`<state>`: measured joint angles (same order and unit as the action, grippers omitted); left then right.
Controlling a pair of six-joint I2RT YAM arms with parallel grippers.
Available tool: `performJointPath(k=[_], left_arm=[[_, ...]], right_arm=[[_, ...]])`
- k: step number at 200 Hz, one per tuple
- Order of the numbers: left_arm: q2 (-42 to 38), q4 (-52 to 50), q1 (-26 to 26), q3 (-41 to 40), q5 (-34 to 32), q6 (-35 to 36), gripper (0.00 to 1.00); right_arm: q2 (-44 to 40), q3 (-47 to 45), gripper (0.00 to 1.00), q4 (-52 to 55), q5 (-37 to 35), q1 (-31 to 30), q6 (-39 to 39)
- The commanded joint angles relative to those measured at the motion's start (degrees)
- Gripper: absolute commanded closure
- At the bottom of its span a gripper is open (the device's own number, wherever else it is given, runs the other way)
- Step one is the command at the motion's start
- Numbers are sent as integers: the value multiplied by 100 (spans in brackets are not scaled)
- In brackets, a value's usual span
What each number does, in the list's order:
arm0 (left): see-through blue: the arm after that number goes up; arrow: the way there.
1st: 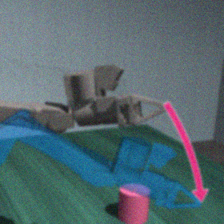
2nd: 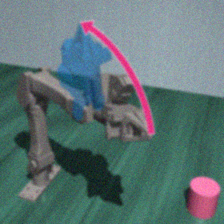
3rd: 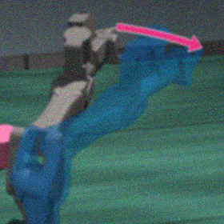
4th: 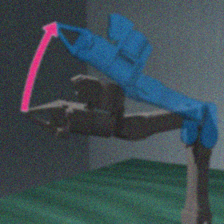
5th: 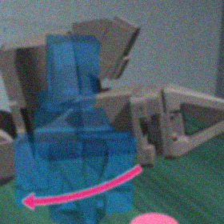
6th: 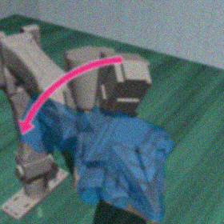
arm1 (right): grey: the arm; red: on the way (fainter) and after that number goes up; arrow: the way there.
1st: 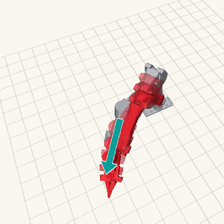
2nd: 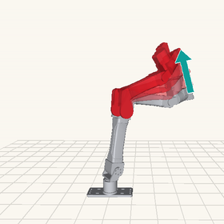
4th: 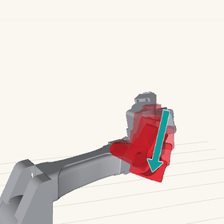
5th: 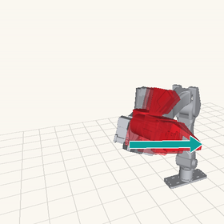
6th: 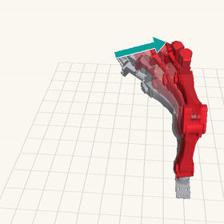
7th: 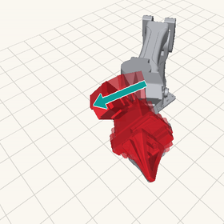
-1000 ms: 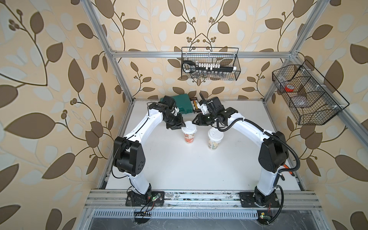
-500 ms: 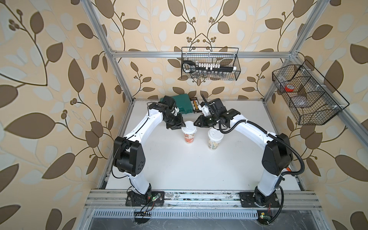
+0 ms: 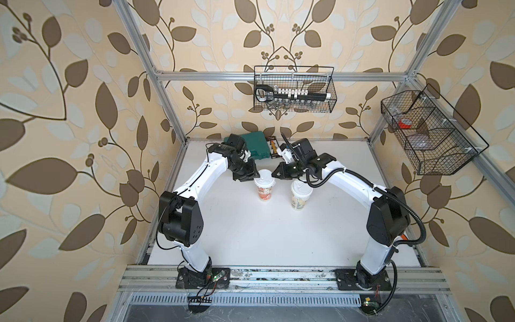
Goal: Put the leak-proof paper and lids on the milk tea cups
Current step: Secure the cup lid on the cup.
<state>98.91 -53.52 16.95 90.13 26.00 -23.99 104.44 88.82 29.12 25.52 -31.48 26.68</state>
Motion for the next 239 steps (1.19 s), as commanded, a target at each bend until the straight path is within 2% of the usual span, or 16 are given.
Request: performJointPath(k=[1, 62, 94, 114, 239], left_arm=[[189, -379, 63, -180, -451, 160, 66], [190, -388, 71, -154, -464, 149, 66], [198, -372, 73, -132, -456, 150, 66], [199, -352, 73, -140, -437, 140, 66], [209, -248, 89, -228, -370, 131, 66]], right_arm=[[296, -152, 87, 576, -219, -38, -156], [41, 570, 81, 709, -334, -34, 56], [111, 797, 86, 1053, -434, -33, 90], [205, 757, 100, 1155, -369, -49, 143], [567, 760, 98, 1293, -414, -191, 163]])
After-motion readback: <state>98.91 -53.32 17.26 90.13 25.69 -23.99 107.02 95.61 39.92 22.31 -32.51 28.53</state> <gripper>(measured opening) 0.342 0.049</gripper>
